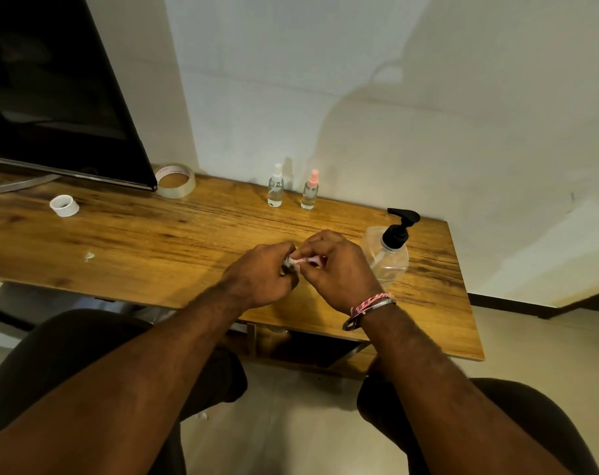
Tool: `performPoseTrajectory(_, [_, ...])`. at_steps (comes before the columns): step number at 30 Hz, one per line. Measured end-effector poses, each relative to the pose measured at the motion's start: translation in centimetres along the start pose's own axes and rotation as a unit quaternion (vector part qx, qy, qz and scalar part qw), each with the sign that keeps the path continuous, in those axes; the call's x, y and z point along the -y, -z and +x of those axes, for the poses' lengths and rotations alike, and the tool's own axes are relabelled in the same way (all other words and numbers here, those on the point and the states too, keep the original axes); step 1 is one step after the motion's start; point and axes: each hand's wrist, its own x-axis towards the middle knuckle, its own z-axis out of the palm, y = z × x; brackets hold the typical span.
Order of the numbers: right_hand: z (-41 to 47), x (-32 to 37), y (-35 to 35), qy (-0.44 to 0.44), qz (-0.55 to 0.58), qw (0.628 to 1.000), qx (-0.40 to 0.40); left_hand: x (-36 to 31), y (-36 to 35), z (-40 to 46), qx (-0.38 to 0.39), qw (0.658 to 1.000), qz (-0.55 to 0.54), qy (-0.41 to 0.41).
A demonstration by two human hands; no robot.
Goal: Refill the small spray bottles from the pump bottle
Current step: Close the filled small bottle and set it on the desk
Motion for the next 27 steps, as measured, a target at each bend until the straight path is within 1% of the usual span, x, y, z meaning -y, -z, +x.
performPoseTrajectory(4, [-0.1, -0.1, 0.0, -0.056, 0.014, 0.998, -0.034, -0.2, 0.0, 0.0, 0.008, 1.000, 0.012, -0.001])
performPoseTrajectory(9, [-0.3, 0.4, -1.1, -0.089, 0.022, 0.994, -0.054, 0.0, -0.2, 0.0, 0.006, 1.000, 0.030, -0.006])
performPoseTrajectory(11, [-0.1, 0.5, -1.5, -0.132, 0.057, 0.988, -0.060, 0.1, -0.2, 0.0, 0.002, 0.999, 0.039, -0.014])
performPoseTrajectory(13, [0.2, 0.7, -1.6, -0.211, 0.158, 0.963, -0.064, 0.2, -0.3, 0.0, -0.001, 0.998, 0.060, -0.024])
performPoseTrajectory(15, [0.2, 1.2, -1.3, -0.294, 0.287, 0.910, -0.059, 0.0, -0.2, -0.1, -0.002, 0.996, 0.079, -0.039])
performPoseTrajectory(17, [0.2, 1.9, -0.9, -0.337, 0.368, 0.864, -0.058, 0.0, -0.3, -0.1, 0.002, 0.997, 0.070, -0.043])
performPoseTrajectory(22, [0.5, 2.2, -0.5, -0.340, 0.471, 0.811, -0.064, 0.4, -0.6, 0.1, -0.015, 0.999, -0.024, -0.024])
performPoseTrajectory(27, [0.2, 1.7, -0.4, -0.290, 0.519, 0.803, -0.036, 0.8, -0.7, 0.1, -0.025, 0.992, -0.112, -0.046])
